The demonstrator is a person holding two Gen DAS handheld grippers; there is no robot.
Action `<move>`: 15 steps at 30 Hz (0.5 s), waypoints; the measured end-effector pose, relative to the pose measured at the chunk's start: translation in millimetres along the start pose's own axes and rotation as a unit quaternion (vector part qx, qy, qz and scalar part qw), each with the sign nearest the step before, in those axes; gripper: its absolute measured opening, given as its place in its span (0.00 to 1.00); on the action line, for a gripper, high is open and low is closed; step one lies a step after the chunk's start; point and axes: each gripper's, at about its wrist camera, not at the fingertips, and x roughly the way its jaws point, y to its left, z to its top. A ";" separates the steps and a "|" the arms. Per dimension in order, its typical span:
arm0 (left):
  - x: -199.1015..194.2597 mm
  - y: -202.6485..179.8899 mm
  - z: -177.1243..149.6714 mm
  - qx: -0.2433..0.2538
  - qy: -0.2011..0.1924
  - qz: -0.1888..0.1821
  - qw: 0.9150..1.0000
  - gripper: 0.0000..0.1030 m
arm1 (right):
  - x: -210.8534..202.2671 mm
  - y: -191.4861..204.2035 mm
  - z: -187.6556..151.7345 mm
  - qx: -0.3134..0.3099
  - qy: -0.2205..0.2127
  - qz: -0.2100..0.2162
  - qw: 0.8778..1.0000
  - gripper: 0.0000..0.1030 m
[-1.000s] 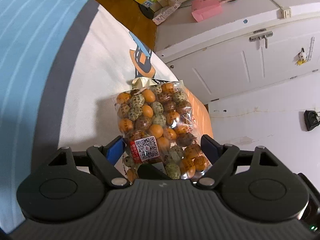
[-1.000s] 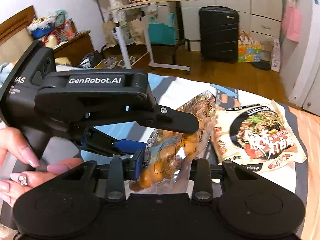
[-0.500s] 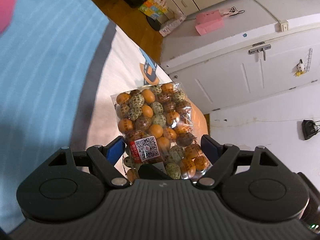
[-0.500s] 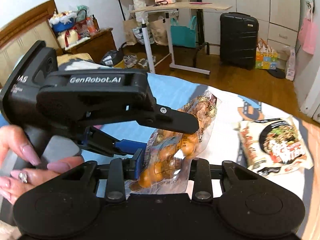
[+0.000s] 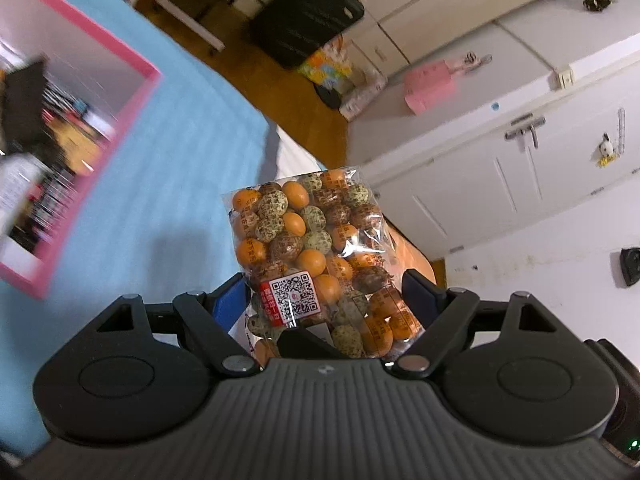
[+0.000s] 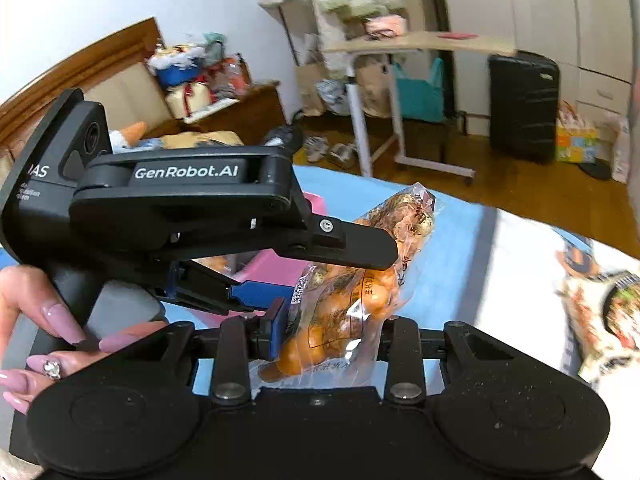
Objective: Organize snacks
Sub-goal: 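Carry the second nut bag over the pink box with the left tool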
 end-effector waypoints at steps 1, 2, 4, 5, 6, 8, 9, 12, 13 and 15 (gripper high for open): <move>-10.5 6.4 5.9 0.000 -0.009 0.004 1.000 0.80 | 6.8 8.1 4.5 -0.004 -0.002 0.007 1.000 0.38; -18.5 11.9 10.7 -0.002 -0.017 0.008 1.000 0.80 | 12.5 14.6 8.2 -0.004 -0.004 0.014 1.000 0.38; -34.1 22.4 20.9 0.005 -0.037 0.023 0.999 0.80 | 28.3 27.0 15.4 -0.006 -0.006 0.030 1.000 0.39; -43.0 30.3 26.7 0.010 -0.048 0.032 0.998 0.80 | 37.6 33.4 19.2 -0.009 -0.006 0.041 0.999 0.39; -50.2 38.1 31.7 0.008 -0.058 0.036 0.998 0.80 | 46.3 39.2 22.9 -0.011 -0.005 0.051 0.999 0.38; -62.6 56.5 40.8 0.003 -0.074 0.044 0.996 0.80 | 66.0 50.6 30.4 -0.018 0.001 0.070 0.997 0.38; -67.8 65.7 45.2 -0.003 -0.079 0.049 0.996 0.80 | 75.3 57.2 33.3 -0.024 0.005 0.076 0.997 0.38; -81.0 91.5 58.7 -0.014 -0.092 0.071 0.993 0.80 | 104.6 72.2 40.2 -0.029 0.014 0.103 0.994 0.38; -83.0 97.6 61.5 -0.016 -0.095 0.079 0.992 0.80 | 113.1 75.9 41.9 -0.029 0.016 0.112 0.993 0.38; -90.7 112.9 70.4 -0.025 -0.101 0.099 0.990 0.80 | 132.2 83.1 44.3 -0.030 0.023 0.132 0.991 0.38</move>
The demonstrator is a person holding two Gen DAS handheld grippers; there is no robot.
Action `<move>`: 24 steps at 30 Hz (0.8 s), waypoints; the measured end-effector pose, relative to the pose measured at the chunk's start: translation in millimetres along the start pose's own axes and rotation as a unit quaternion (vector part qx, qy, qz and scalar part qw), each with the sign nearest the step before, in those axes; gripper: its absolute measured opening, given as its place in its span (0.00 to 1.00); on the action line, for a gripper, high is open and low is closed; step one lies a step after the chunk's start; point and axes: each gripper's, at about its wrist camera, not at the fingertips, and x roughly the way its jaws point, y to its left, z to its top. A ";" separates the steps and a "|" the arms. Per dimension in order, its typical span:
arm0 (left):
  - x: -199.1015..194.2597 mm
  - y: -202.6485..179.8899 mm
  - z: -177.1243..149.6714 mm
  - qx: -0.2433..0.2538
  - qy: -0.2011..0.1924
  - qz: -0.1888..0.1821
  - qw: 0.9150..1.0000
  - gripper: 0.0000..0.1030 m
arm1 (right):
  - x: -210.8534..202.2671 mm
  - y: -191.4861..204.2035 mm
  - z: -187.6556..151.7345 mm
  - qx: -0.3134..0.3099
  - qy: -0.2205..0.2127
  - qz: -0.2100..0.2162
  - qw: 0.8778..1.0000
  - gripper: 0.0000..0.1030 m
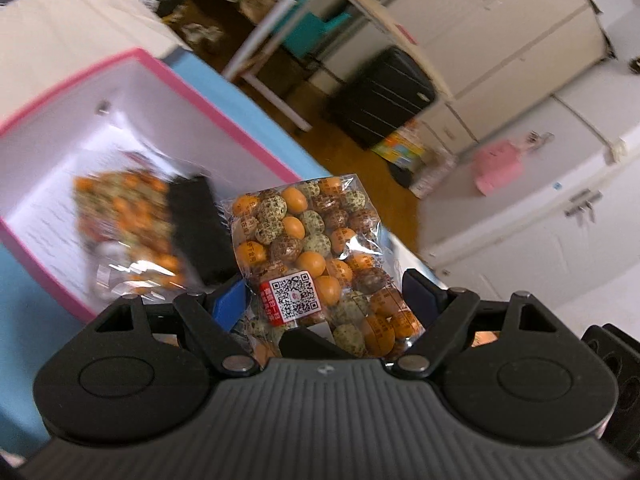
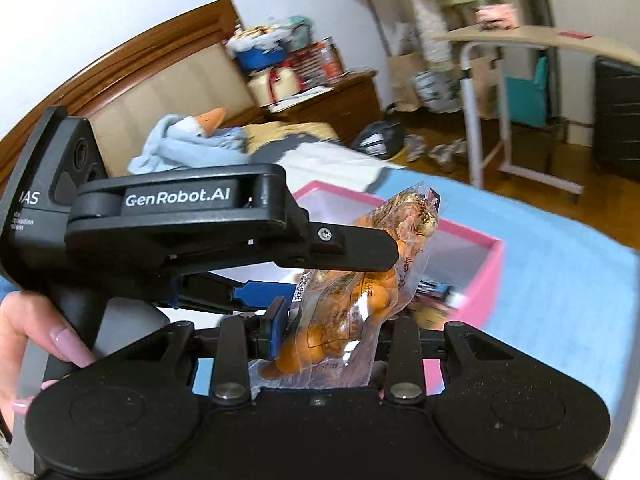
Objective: Organize snacks
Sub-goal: 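Carry the second nut bag over the pink box with the left tool, then drop the nut bag into the pink box by opening the left tool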
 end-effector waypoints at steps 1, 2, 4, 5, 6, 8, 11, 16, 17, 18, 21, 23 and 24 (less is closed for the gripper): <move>0.0 7.4 3.7 -0.006 -0.002 0.008 1.000 0.80 | 9.4 -0.1 1.1 0.000 0.003 0.010 1.000 0.38; -0.6 15.4 7.6 -0.015 -0.004 0.012 1.000 0.80 | 15.3 0.0 0.5 0.001 0.004 0.017 1.000 0.38; -1.6 32.2 13.3 -0.027 -0.012 0.017 0.999 0.80 | 31.1 3.1 2.3 -0.008 0.005 0.026 1.000 0.38; -0.8 39.0 15.7 -0.033 -0.013 0.022 0.999 0.80 | 38.7 3.7 2.9 -0.011 0.009 0.032 0.999 0.38; 0.8 44.1 17.8 -0.040 -0.013 0.028 0.999 0.80 | 46.4 3.2 3.7 -0.010 0.016 0.037 0.999 0.38; 4.1 53.0 21.8 -0.048 -0.014 0.047 0.998 0.80 | 59.0 0.3 5.9 -0.005 0.026 0.048 0.998 0.39; 5.5 58.3 24.2 -0.050 -0.026 0.075 0.996 0.80 | 73.1 -3.5 9.9 -0.001 0.030 0.070 0.997 0.39; 2.0 65.1 28.2 -0.061 -0.034 0.106 0.992 0.81 | 90.6 -2.1 15.2 0.002 0.039 0.091 0.995 0.39; 3.9 65.7 29.2 -0.061 -0.032 0.113 0.991 0.81 | 93.6 -0.6 15.7 0.002 0.046 0.087 0.995 0.40; 5.8 65.8 28.9 -0.059 -0.028 0.120 0.991 0.82 | 95.2 1.1 15.2 -0.001 0.056 0.081 0.995 0.42; 13.7 68.6 27.3 -0.066 -0.012 0.135 0.989 0.82 | 94.2 6.8 13.5 -0.015 0.074 0.057 0.996 0.55; 14.1 63.3 26.1 -0.054 -0.009 0.143 0.988 0.82 | 86.7 10.4 14.8 -0.036 0.063 0.019 0.997 0.66; 13.4 59.7 25.1 -0.046 -0.011 0.148 0.988 0.82 | 81.5 12.0 16.4 -0.049 0.058 -0.001 0.997 0.76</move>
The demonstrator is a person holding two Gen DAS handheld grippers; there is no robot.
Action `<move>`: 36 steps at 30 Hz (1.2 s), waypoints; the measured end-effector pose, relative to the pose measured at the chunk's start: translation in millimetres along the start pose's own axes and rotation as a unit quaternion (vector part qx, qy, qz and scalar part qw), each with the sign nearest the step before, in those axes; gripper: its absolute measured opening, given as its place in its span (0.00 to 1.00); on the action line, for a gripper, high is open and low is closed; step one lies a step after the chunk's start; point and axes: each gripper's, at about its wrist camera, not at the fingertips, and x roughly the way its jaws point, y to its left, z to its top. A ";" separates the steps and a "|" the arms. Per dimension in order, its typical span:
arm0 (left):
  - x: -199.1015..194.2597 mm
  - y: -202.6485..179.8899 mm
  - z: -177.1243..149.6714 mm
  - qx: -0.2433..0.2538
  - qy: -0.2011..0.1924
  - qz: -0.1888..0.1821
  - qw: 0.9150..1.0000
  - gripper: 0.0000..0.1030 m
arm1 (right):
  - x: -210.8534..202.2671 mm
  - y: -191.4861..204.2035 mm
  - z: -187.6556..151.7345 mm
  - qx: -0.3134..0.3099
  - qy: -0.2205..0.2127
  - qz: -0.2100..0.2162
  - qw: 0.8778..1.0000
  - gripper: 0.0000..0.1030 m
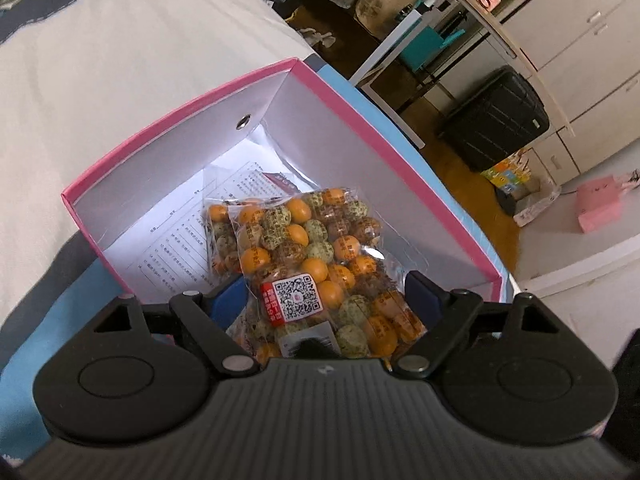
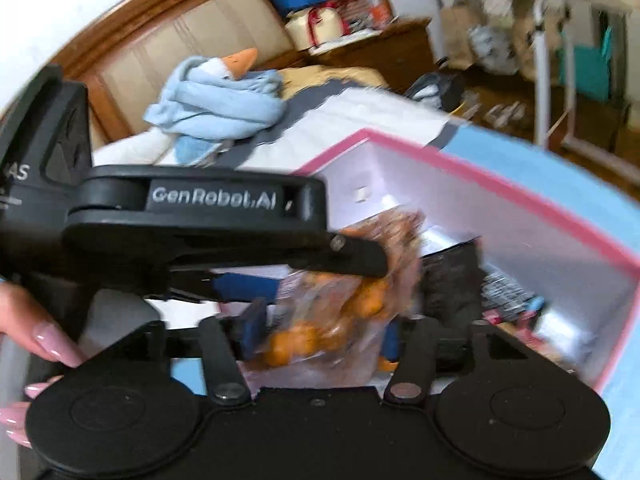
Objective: Organize snacks
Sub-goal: 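Drop the nut bag into the pink box by opening the left tool, then grasp the cream noodle pack with the left tool while the right tool grips it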
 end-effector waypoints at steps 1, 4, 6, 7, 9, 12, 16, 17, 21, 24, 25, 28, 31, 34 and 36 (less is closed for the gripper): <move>-2.9 -3.0 -1.1 0.008 -0.005 0.008 1.000 0.82 | -5.9 0.6 1.4 -0.010 -0.003 -0.016 1.000 0.79; -23.7 -17.4 -6.5 0.049 -0.046 0.040 0.997 0.82 | -26.2 -0.4 5.4 -0.030 -0.003 -0.049 0.998 0.79; -35.0 -25.9 -9.3 0.066 -0.058 0.044 0.995 0.82 | -44.4 -2.8 6.2 -0.037 -0.001 -0.064 0.997 0.79; -40.4 -31.5 -11.9 0.077 -0.058 0.048 0.994 0.82 | -55.0 -3.5 4.6 -0.039 -0.003 -0.072 0.997 0.79; -49.7 -42.3 -19.2 0.099 -0.062 0.054 0.992 0.82 | -78.8 -5.1 0.0 -0.046 -0.005 -0.088 0.995 0.79; -62.0 -60.4 -32.6 0.137 -0.054 0.040 0.988 0.82 | -118.4 -7.0 -10.1 -0.057 -0.010 -0.112 0.992 0.79; -83.0 -92.2 -56.3 0.197 -0.061 0.021 0.978 0.82 | -173.4 -14.6 -26.4 -0.067 -0.026 -0.144 0.987 0.79; -86.6 -99.3 -62.4 0.208 -0.062 0.017 0.976 0.82 | -187.4 -18.6 -31.4 -0.066 -0.033 -0.152 0.986 0.80; -96.8 -127.1 -84.3 0.242 -0.055 -0.021 0.969 0.82 | -236.7 -42.7 -56.5 -0.051 -0.058 -0.173 0.982 0.80; -91.9 -144.7 -94.0 0.251 -0.033 -0.048 0.966 0.82 | -271.0 -66.8 -75.9 -0.021 -0.087 -0.177 0.980 0.80; -86.8 -149.0 -96.1 0.251 -0.021 -0.055 0.966 0.80 | -281.0 -74.8 -82.3 -0.011 -0.094 -0.184 0.978 0.80; -70.4 -165.5 -105.8 0.253 0.008 -0.069 0.965 0.79 | -305.3 -100.1 -102.4 0.014 -0.110 -0.209 0.972 0.80; -54.0 -183.8 -118.0 0.271 0.021 -0.076 0.959 0.79 | -319.4 -131.9 -119.7 0.040 -0.113 -0.243 0.963 0.80; -33.7 -208.4 -130.9 0.292 0.029 -0.087 0.952 0.78 | -328.4 -163.1 -135.7 0.060 -0.123 -0.267 0.954 0.79; -17.3 -225.1 -138.8 0.299 0.037 -0.100 0.948 0.75 | -332.6 -188.0 -146.8 0.075 -0.133 -0.276 0.949 0.79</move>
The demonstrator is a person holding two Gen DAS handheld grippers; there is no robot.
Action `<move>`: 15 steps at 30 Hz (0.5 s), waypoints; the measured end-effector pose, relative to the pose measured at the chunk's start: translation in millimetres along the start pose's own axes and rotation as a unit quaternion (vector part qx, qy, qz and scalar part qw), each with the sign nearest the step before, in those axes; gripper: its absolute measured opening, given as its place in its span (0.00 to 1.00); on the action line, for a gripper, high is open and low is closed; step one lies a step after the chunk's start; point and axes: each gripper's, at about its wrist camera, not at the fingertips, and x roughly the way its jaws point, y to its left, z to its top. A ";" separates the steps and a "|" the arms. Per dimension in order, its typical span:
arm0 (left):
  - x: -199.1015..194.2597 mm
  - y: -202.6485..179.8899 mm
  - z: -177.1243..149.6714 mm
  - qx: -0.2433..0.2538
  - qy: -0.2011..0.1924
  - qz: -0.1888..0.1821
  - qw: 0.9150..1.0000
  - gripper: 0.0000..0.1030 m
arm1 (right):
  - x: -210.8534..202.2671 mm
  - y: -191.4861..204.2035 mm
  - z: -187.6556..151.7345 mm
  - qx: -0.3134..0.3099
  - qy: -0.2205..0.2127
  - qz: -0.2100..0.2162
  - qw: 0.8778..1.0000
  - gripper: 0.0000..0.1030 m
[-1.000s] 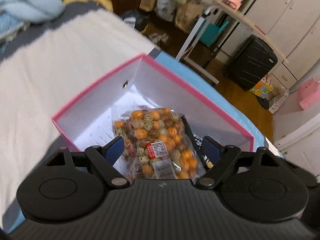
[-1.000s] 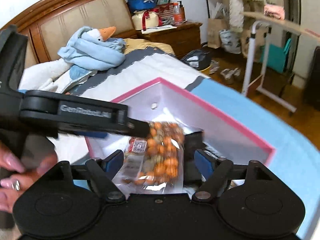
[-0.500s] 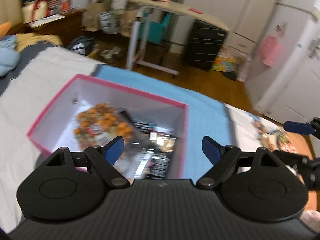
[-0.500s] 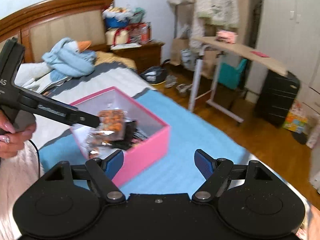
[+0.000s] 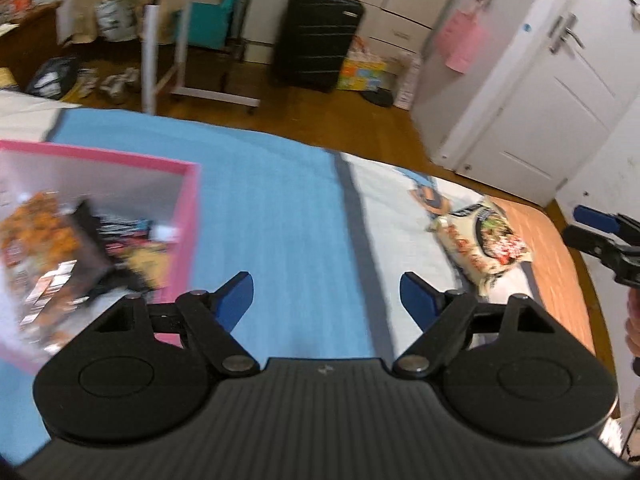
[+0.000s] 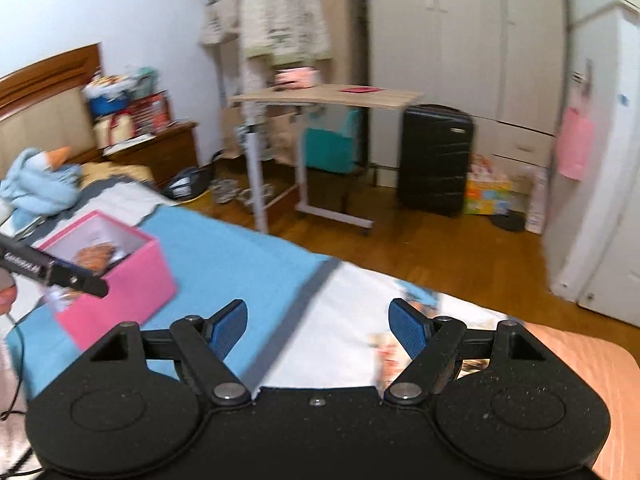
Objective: Organize snacks
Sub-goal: 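Grasp the cream noodle pack with the left tool while the right tool grips it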
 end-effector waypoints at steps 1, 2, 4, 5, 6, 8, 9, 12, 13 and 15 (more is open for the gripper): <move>12.0 -9.5 2.1 0.002 0.006 -0.007 1.000 0.75 | 4.4 -9.6 -3.0 0.006 -0.004 0.004 1.000 0.79; 23.0 -16.6 4.0 0.000 0.012 -0.010 1.000 0.75 | 7.9 -22.3 -6.5 0.013 -0.015 0.018 1.000 0.79; 47.1 -31.1 6.7 -0.010 0.029 -0.015 0.999 0.75 | 16.2 -44.2 -11.4 0.037 -0.027 0.024 0.999 0.79; 59.3 -38.0 8.0 -0.011 0.035 -0.029 0.999 0.75 | 23.2 -54.0 -13.7 0.049 -0.027 0.013 0.998 0.79; 70.5 -44.3 8.5 -0.013 0.039 -0.040 0.998 0.75 | 30.9 -61.8 -15.8 0.057 -0.025 0.003 0.998 0.79; 92.2 -56.5 9.8 -0.018 0.044 -0.052 0.998 0.75 | 47.9 -78.9 -21.9 0.070 -0.012 -0.019 0.997 0.79; 102.5 -62.3 9.7 -0.017 0.045 -0.056 0.997 0.75 | 56.8 -86.5 -25.5 0.073 -0.004 -0.030 0.997 0.79; 136.1 -78.4 10.7 -0.025 0.046 -0.076 0.996 0.75 | 78.2 -106.8 -36.5 0.073 0.018 -0.058 0.995 0.79; 148.4 -82.4 11.0 -0.034 0.050 -0.085 0.995 0.75 | 82.3 -115.3 -40.3 0.076 0.023 -0.064 0.995 0.79; 168.8 -92.1 11.3 -0.048 0.059 -0.098 0.992 0.75 | 93.4 -131.3 -46.7 0.088 0.033 -0.068 0.993 0.79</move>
